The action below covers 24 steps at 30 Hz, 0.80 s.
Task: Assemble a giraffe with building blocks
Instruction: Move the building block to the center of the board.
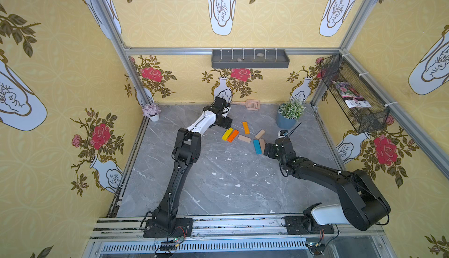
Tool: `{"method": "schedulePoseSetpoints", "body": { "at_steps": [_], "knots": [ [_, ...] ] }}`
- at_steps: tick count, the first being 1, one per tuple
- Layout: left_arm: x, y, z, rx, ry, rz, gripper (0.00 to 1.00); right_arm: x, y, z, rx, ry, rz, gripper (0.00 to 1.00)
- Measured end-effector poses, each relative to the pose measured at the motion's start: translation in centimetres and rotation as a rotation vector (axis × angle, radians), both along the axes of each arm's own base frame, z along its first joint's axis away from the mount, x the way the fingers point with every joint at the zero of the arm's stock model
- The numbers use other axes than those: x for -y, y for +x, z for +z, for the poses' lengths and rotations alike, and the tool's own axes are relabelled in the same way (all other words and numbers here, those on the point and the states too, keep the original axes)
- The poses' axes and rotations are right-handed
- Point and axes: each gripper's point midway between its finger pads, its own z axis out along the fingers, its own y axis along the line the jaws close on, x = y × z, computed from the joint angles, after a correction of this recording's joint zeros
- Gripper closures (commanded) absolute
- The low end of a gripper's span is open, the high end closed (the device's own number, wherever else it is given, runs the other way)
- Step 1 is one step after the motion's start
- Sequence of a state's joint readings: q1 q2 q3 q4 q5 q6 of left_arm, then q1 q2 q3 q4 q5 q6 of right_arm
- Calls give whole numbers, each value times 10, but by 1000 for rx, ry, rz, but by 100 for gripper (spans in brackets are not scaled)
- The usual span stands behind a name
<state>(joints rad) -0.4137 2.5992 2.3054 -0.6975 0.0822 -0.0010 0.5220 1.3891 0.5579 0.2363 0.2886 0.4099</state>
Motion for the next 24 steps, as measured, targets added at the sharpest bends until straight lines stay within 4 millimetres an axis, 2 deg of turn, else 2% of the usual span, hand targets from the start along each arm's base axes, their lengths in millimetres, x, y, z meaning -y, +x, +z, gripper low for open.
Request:
{"method": "schedulePoseSetpoints", "body": {
  "at_steps": [10, 11, 13, 15, 24],
  "knots": [
    [-6, 0, -2, 6, 25, 24, 24, -2, -1, -2, -8, 3, 9, 3],
    [-7, -1, -2, 5, 26, 25, 23, -2, -1, -2, -9, 5, 10, 2],
    [-8, -2, -2, 3, 25, 25, 13, -3, 0, -1, -8, 7, 13, 2],
    [-9, -5, -1, -2, 26, 21, 8, -4, 0, -1, -9, 9, 15, 3],
    [1, -8, 11, 31, 41, -145, 8, -9, 0, -3, -19, 12, 43, 3]
  ]
}}
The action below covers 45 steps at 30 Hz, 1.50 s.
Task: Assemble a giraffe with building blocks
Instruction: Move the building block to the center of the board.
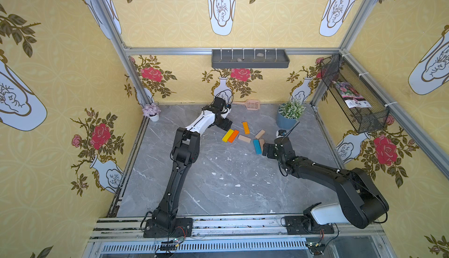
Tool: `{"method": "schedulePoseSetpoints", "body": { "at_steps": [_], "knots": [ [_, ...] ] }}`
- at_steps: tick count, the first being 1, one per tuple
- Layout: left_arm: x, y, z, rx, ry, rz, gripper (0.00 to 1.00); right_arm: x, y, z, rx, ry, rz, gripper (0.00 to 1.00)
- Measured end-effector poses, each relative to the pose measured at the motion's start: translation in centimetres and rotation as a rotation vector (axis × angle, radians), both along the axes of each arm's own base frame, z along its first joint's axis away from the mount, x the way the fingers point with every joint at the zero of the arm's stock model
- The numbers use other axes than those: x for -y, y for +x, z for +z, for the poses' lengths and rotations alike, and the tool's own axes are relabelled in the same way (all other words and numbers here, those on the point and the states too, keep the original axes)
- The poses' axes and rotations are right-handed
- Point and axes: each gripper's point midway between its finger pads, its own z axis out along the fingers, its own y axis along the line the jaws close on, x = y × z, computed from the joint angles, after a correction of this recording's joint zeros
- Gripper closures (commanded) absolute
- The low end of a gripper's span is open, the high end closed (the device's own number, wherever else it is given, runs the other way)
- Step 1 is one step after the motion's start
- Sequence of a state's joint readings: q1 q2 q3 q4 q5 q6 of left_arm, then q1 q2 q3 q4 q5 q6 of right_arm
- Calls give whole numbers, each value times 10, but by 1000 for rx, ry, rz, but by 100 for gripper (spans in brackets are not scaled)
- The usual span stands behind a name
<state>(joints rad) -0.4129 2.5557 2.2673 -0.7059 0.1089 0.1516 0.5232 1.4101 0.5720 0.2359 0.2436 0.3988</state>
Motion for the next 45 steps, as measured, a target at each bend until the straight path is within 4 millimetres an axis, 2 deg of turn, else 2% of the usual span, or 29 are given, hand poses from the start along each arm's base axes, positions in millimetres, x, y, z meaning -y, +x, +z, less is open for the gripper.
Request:
{"method": "schedulePoseSetpoints", "body": {
  "at_steps": [6, 19, 22, 24, 26, 33, 37, 43, 45],
  "knots": [
    [1, -3, -13, -9, 34, -84, 9, -2, 2, -3, -8, -7, 7, 2],
    [2, 6, -12, 38, 68, -126, 7, -5, 1, -7, -23, -3, 22, 3],
    [1, 8, -11, 48, 76, -124, 11, -6, 2, -6, -22, -2, 22, 3],
    [0, 9, -11, 50, 83, -120, 19, -6, 3, -6, -23, -1, 24, 3],
    [0, 9, -12, 51, 84, -119, 22, -6, 3, -7, -25, -2, 24, 3],
    [-1, 11, -12, 56, 90, -114, 32, -7, 3, -6, -23, -1, 24, 2],
    [-4, 12, -13, 58, 105, -94, 34, -7, 3, -6, -23, -1, 25, 3],
    [-17, 14, -12, 47, 129, 7, 40, -7, 3, -4, -17, 2, 25, 3],
    [-28, 11, -12, 27, 140, 68, 41, -7, 3, -3, -15, 3, 26, 2]
  ]
}}
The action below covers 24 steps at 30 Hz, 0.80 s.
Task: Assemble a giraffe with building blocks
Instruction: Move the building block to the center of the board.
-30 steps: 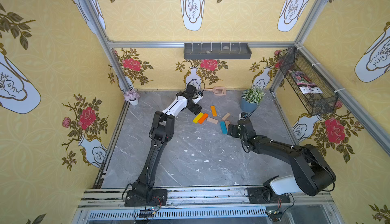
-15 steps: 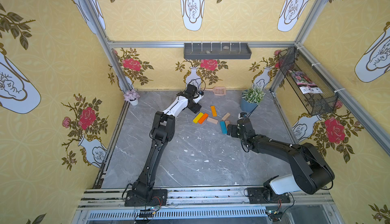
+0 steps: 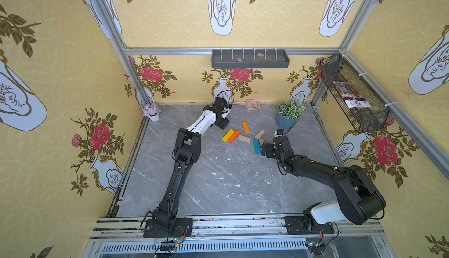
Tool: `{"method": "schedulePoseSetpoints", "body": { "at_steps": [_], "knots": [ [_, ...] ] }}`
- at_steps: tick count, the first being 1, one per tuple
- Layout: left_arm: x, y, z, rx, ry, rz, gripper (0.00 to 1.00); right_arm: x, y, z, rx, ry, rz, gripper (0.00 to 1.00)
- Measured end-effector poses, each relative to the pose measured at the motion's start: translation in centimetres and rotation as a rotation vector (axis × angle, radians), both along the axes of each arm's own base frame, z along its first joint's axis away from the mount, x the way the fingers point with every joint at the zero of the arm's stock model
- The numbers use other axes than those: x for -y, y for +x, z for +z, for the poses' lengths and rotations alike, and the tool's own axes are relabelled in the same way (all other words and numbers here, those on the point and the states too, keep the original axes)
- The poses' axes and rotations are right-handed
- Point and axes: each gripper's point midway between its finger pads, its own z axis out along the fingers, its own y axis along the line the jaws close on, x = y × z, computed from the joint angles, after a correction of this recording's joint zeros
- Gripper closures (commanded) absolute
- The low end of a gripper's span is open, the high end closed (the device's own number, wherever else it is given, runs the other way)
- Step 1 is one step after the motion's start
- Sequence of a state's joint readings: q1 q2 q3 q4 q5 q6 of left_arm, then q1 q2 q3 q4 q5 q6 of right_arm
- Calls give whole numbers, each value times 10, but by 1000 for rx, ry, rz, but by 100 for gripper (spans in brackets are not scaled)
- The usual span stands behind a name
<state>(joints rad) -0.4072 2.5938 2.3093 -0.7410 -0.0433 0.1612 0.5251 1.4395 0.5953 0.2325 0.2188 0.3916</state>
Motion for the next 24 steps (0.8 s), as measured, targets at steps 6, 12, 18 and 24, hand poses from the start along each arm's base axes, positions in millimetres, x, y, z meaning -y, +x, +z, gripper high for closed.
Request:
{"method": "schedulePoseSetpoints", "body": {
  "at_steps": [6, 12, 18, 24],
  "knots": [
    [-29, -20, 0, -48, 4, 203, 41, -2, 0, 4, 11, 7, 4, 2],
    [-55, -18, 0, -43, -57, 484, 41, -2, -1, 8, 17, 10, 5, 3],
    [-74, -9, 2, -20, -133, 711, 41, 1, -4, 5, 3, -4, 4, 2],
    [-85, -8, 6, -10, -152, 820, 40, 1, -4, 3, 4, -20, 9, 2]
  ]
}}
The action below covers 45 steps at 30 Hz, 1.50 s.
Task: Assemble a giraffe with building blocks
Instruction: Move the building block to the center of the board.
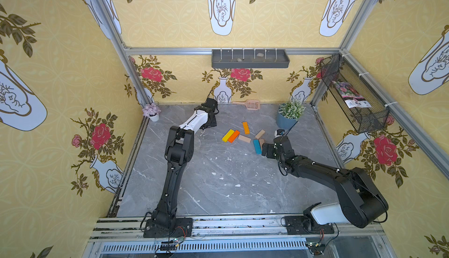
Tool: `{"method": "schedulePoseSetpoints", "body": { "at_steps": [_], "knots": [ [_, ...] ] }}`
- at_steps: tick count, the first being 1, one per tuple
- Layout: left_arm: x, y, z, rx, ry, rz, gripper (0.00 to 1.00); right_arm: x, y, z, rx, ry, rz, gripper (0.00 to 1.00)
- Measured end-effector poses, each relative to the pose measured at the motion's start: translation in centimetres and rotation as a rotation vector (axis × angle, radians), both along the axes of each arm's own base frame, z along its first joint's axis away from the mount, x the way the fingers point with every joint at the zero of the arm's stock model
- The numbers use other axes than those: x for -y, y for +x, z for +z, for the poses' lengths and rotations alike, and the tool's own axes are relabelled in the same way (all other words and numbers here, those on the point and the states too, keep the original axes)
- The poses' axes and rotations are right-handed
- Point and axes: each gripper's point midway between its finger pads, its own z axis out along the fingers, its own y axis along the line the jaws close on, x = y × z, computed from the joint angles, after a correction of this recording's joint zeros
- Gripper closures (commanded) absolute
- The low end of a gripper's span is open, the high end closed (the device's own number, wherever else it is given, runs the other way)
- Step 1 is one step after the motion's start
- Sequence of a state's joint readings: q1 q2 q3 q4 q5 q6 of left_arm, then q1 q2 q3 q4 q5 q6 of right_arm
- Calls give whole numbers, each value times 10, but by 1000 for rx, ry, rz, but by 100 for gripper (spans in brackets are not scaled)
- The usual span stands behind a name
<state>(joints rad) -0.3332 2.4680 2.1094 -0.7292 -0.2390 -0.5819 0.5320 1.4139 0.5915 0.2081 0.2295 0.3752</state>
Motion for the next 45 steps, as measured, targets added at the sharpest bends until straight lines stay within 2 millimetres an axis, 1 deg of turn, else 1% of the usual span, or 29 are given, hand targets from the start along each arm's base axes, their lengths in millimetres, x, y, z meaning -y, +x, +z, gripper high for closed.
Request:
{"method": "schedulePoseSetpoints", "body": {
  "at_steps": [5, 9, 14, 21, 25, 30, 36, 38, 42, 45],
  "knots": [
    [-14, 1, 1, -4, 18, 37, 40, -2, -1, 0, 1, -4, 10, 3],
    [-15, 2, 4, -3, 22, 39, 38, -4, -2, 0, 1, -5, 15, 3],
    [-14, 0, 1, -16, 27, 34, 37, -5, -2, 0, 2, -6, 21, 3],
    [-16, 0, -3, -29, 39, 38, 37, -6, -3, 1, 3, -6, 22, 3],
    [-13, 0, -3, -29, 37, 35, 37, -6, -3, 1, 4, -7, 22, 2],
    [-4, 6, -4, -14, 27, 27, 36, -7, -3, 1, 5, -7, 23, 2],
    [-1, 7, -5, -13, 18, 26, 36, -7, -3, 3, 10, -4, 25, 3],
    [-2, 7, -6, -10, 22, 27, 32, -8, -3, 3, 10, -4, 26, 2],
    [0, 3, -9, -22, 9, 23, 11, -9, -4, 3, 10, -4, 30, 2],
    [4, -3, -6, -27, 9, 10, 4, -10, -4, 6, 18, -4, 36, 2]
  ]
}}
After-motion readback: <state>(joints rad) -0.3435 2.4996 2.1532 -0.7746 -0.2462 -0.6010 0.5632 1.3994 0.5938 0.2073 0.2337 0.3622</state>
